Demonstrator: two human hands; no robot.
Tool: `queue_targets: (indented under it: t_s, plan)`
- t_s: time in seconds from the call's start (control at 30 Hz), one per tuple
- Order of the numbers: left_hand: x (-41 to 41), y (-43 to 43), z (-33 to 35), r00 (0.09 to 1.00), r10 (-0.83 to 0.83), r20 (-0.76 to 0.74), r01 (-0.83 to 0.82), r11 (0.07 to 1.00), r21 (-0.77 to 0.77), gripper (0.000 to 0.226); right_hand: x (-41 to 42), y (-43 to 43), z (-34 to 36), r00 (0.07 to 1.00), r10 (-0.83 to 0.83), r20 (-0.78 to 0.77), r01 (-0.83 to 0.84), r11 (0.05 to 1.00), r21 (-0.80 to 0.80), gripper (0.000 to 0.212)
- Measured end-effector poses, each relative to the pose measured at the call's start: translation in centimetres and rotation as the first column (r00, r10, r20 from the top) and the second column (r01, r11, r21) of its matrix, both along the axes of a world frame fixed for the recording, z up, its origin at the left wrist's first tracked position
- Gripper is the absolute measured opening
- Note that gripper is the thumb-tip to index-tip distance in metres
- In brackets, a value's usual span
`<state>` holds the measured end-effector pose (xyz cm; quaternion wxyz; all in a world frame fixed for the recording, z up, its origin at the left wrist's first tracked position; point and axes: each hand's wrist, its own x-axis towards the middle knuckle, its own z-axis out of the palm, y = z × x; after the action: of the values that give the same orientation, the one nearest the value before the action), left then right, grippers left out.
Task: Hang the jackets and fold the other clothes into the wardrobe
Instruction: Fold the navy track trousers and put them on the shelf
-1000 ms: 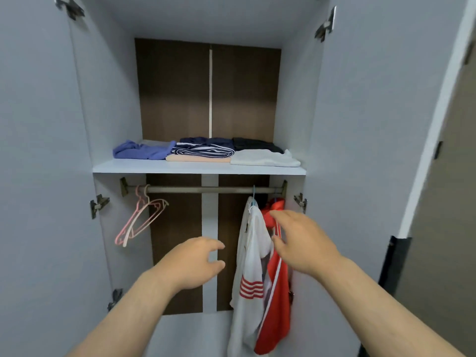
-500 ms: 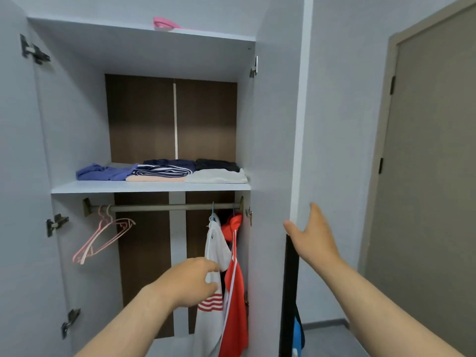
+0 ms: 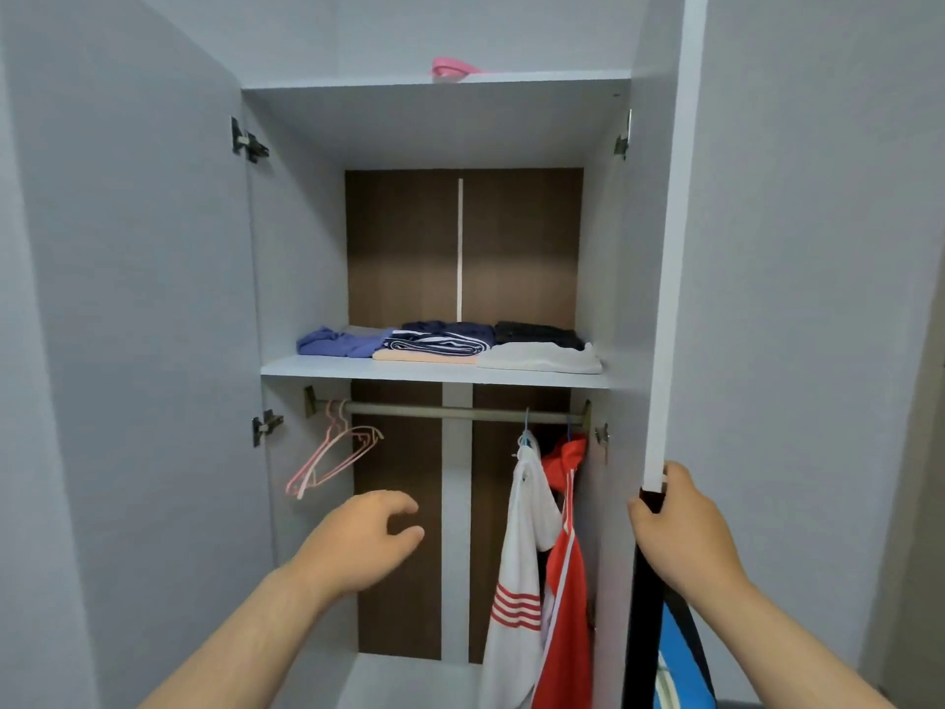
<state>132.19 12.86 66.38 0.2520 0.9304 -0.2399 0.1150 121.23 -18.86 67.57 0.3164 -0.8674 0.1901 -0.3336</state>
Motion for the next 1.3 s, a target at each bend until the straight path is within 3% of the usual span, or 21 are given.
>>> queue_targets:
  t_s: [0.17, 0.37, 0.47, 0.6, 0.8, 0.97, 1.07, 1.13, 1.2, 1.3]
  plan:
    - [3.0, 6.9, 0.5, 0.991, 0.136, -0.005, -0.136, 0.989, -0.050, 0.040, 2.8, 4.1, -1.1, 0.991, -0.050, 0.123, 0.041, 0.996, 0.080, 0.028]
    - [5.6, 12.0, 0.2, 0.975, 0.217, -0.042, -0.220, 0.968, -0.117, 0.036, 7.8, 8.0, -2.4, 0.991, 0.058, 0.121, -0.058, 0.998, -0.007, 0.017]
    - [6.6, 13.9, 0.1, 0.966, 0.254, -0.046, -0.258, 0.951, -0.169, 0.034, 9.9, 10.5, -3.9, 0.986, 0.068, 0.153, -0.084, 0.991, 0.102, 0.014]
    - [7.4, 16.9, -0.1, 0.942, 0.336, -0.004, -0.324, 0.906, -0.273, 0.047, 12.5, 12.5, -6.0, 0.991, 0.071, 0.116, -0.098, 0.965, 0.244, 0.031]
    - [8.4, 23.5, -0.6, 0.804, 0.585, 0.104, -0.508, 0.768, -0.389, 0.067, 15.9, 14.6, -6.5, 0.988, 0.148, 0.053, -0.156, 0.961, 0.229, 0.037]
    - [10.2, 26.7, -0.8, 0.733, 0.636, 0.241, -0.503, 0.745, -0.437, 0.072, 18.4, 16.2, -6.7, 0.992, 0.096, 0.082, -0.112, 0.971, 0.213, 0.037]
    - [11.4, 27.7, -1.0, 0.700, 0.682, 0.212, -0.478, 0.667, -0.571, 0.081, 19.5, 16.6, -6.8, 0.992, 0.080, 0.099, -0.099, 0.974, 0.202, 0.037]
    - [12.3, 28.4, -0.9, 0.717, 0.684, 0.136, -0.477, 0.624, -0.619, 0.073, 20.3, 16.8, -7.0, 0.992, 0.071, 0.100, -0.089, 0.978, 0.191, 0.037]
    - [13.0, 28.9, -1.0, 0.747, 0.658, 0.096, -0.464, 0.620, -0.632, 0.044, 20.9, 16.8, -7.1, 0.993, 0.059, 0.103, -0.077, 0.980, 0.185, 0.037]
    - [13.6, 29.3, -1.6, 0.718, 0.692, 0.082, -0.489, 0.584, -0.648, 0.007, 21.6, 16.9, -7.5, 0.993, 0.058, 0.099, -0.075, 0.980, 0.186, 0.034]
